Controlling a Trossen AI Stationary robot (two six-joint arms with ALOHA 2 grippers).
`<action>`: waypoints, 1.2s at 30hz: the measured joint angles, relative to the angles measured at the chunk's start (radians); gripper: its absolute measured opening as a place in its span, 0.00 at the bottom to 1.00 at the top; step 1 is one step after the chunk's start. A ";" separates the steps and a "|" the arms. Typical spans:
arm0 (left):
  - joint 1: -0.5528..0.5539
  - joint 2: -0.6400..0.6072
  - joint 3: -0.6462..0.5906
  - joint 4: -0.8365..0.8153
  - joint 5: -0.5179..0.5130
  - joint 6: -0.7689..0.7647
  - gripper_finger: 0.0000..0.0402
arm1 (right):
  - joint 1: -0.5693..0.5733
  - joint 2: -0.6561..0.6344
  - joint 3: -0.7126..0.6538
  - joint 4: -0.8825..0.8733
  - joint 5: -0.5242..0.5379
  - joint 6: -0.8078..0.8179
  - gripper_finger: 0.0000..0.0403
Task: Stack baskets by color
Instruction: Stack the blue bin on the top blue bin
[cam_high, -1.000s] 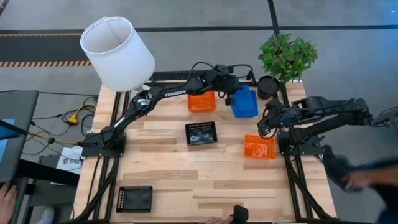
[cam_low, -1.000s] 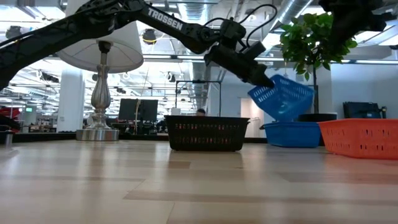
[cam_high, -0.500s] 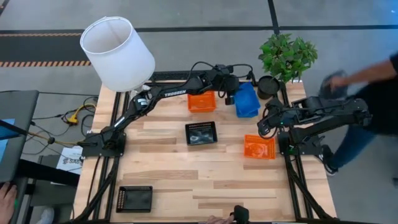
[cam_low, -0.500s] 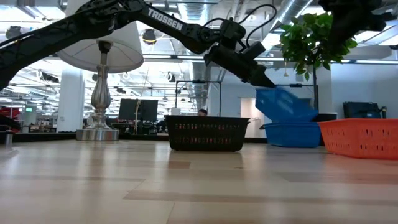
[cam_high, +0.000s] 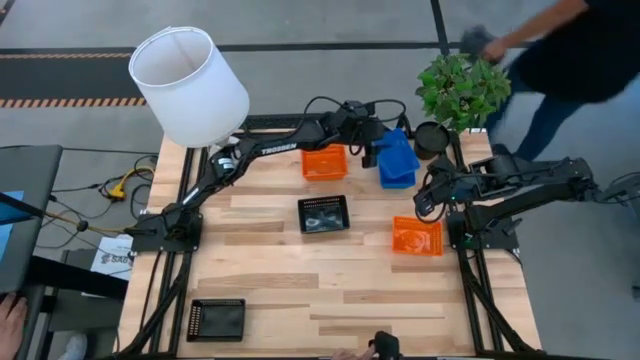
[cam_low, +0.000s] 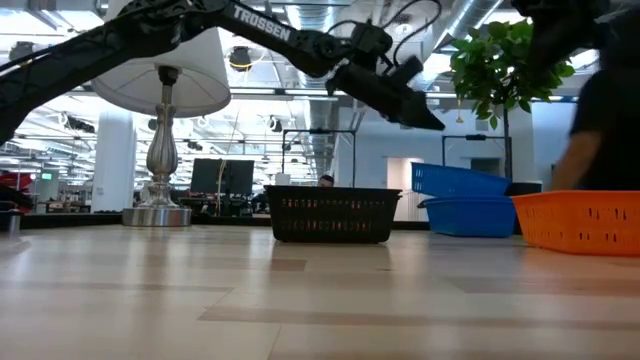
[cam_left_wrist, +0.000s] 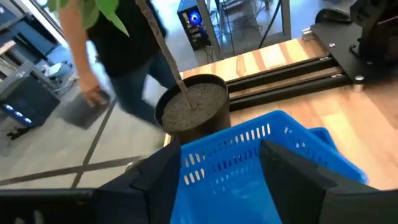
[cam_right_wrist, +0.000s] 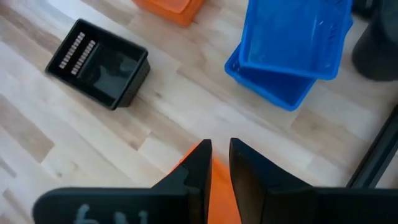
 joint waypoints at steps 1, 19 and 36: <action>0.000 -0.012 0.000 -0.020 0.000 0.000 0.53 | 0.000 0.000 0.000 0.000 0.010 -0.007 0.19; 0.025 -0.312 0.001 -0.797 -0.008 -0.205 0.54 | -0.156 0.131 0.000 0.363 0.033 -0.658 0.19; -0.078 -0.909 -0.702 -0.572 -0.112 -0.430 0.54 | -0.569 0.371 0.000 0.550 -0.302 -0.758 0.58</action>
